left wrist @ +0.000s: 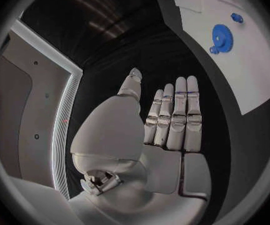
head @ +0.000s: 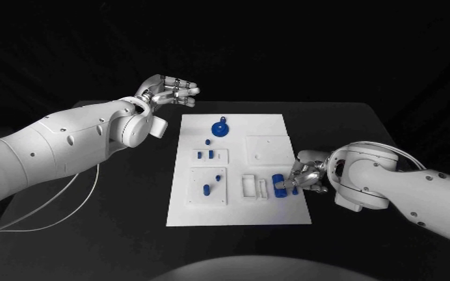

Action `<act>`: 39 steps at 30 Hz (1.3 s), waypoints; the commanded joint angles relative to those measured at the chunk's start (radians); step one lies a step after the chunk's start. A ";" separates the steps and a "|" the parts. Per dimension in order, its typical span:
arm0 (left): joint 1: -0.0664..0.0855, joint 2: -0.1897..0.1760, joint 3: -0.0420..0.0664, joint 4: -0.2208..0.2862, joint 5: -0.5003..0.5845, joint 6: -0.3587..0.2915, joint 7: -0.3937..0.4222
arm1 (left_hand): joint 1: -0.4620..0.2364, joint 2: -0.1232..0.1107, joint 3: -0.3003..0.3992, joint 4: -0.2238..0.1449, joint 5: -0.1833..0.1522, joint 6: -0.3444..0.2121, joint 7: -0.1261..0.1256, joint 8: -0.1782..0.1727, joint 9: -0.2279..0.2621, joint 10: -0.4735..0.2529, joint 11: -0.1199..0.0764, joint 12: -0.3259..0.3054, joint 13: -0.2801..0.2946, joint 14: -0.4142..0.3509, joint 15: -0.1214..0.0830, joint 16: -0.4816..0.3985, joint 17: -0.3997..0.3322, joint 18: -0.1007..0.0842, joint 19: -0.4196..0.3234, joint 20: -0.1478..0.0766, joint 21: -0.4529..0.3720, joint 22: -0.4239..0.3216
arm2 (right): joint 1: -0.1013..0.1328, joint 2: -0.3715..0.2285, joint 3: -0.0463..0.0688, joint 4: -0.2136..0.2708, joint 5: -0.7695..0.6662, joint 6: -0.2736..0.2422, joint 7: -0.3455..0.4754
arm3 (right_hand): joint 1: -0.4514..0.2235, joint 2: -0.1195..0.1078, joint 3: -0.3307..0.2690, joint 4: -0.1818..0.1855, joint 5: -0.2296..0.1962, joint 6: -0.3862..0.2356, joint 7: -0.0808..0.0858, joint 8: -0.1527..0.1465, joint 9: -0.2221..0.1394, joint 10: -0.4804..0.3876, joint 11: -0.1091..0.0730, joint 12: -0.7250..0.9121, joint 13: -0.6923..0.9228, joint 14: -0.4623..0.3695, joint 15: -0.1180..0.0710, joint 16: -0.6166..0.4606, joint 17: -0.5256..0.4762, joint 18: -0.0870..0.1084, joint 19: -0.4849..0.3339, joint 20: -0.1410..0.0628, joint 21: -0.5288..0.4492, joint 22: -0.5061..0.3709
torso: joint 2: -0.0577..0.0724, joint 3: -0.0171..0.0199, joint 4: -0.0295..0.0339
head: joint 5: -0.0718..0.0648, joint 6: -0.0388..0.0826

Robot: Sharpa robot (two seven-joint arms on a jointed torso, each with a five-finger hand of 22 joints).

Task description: Assemble the parts on the task board

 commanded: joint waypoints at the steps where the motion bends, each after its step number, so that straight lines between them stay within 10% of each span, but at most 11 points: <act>1: 0.000 0.003 0.000 0.003 0.010 0.018 0.010 | -0.015 -0.001 -0.002 0.008 -0.005 -0.003 0.007 -0.001 0.001 -0.001 0.000 0.003 0.001 0.006 0.004 -0.002 0.001 -0.011 0.008 -0.002 0.007 -0.002 | -0.001 0.007 -0.007 -0.006 -0.070 0.004 -0.007 | 0.001 -0.013 0.000 0.012 -0.015 -0.010 0.001 0.001 0.010 -0.003 0.001 -0.007 -0.001 0.003 -0.004 -0.002 0.003 -0.005 0.060 -0.002 -0.003 0.040 | 0.000 0.0003 -0.0011 | 0.007 0.000; 20: 0.000 0.006 -0.003 0.004 0.003 0.056 -0.022 | -0.012 0.012 0.003 0.004 0.008 -0.025 0.029 -0.001 0.000 -0.009 0.009 0.004 0.001 0.009 0.005 -0.002 0.001 -0.009 0.009 -0.001 0.016 -0.016 | -0.001 0.079 -0.043 -0.067 -0.130 -0.039 -0.012 | -0.009 -0.029 0.017 0.061 -0.087 -0.014 -0.002 0.001 0.076 -0.005 0.000 -0.004 0.002 0.005 -0.004 -0.006 0.010 -0.006 0.061 -0.003 0.011 0.048 | 0.001 -0.0016 0.0010 | 0.015 -0.001; 29: 0.000 0.005 -0.004 0.005 -0.001 0.067 -0.030 | -0.012 0.012 0.003 0.002 0.008 -0.033 0.031 -0.001 0.000 -0.012 0.010 0.004 0.001 0.009 0.005 -0.002 0.001 -0.009 0.009 -0.001 0.019 -0.020 | -0.001 0.099 -0.064 -0.087 -0.136 -0.032 -0.014 | -0.066 -0.033 0.274 -0.052 -0.126 -0.015 -0.003 0.000 0.079 -0.002 -0.003 -0.006 0.005 0.006 -0.007 -0.006 0.017 -0.010 0.061 -0.006 0.015 0.051 | 0.000 -0.0023 -0.0005 | 0.015 -0.001; 36: 0.000 0.003 -0.004 0.006 -0.002 0.069 -0.031 | -0.012 0.012 0.003 0.002 0.008 -0.033 0.031 -0.001 0.000 -0.012 0.010 0.004 0.001 0.009 0.005 -0.002 0.001 -0.009 0.009 -0.001 0.019 -0.020 | -0.001 0.100 -0.075 -0.087 -0.151 -0.066 -0.019 | -0.065 0.054 0.411 -0.270 0.180 -0.025 -0.014 0.002 0.084 -0.005 -0.011 -0.003 0.007 0.006 -0.012 -0.004 0.017 -0.011 0.062 -0.010 0.020 0.054 | 0.000 -0.0019 -0.0013 | 0.017 -0.004; 39: 0.000 0.003 -0.005 0.006 -0.002 0.070 -0.031 | -0.012 0.012 0.003 0.002 0.008 -0.033 0.031 -0.001 0.000 -0.012 0.010 0.004 0.001 0.009 0.005 -0.002 0.001 -0.009 0.009 -0.001 0.019 -0.020 | 0.000 0.098 -0.076 -0.083 -0.131 -0.094 -0.020 | -0.113 0.080 0.452 -0.348 0.226 -0.028 -0.012 0.003 0.112 -0.003 -0.011 -0.003 0.006 0.006 -0.013 -0.001 0.017 -0.013 0.062 -0.010 0.027 0.058 | 0.000 -0.0016 -0.0012 | 0.020 -0.004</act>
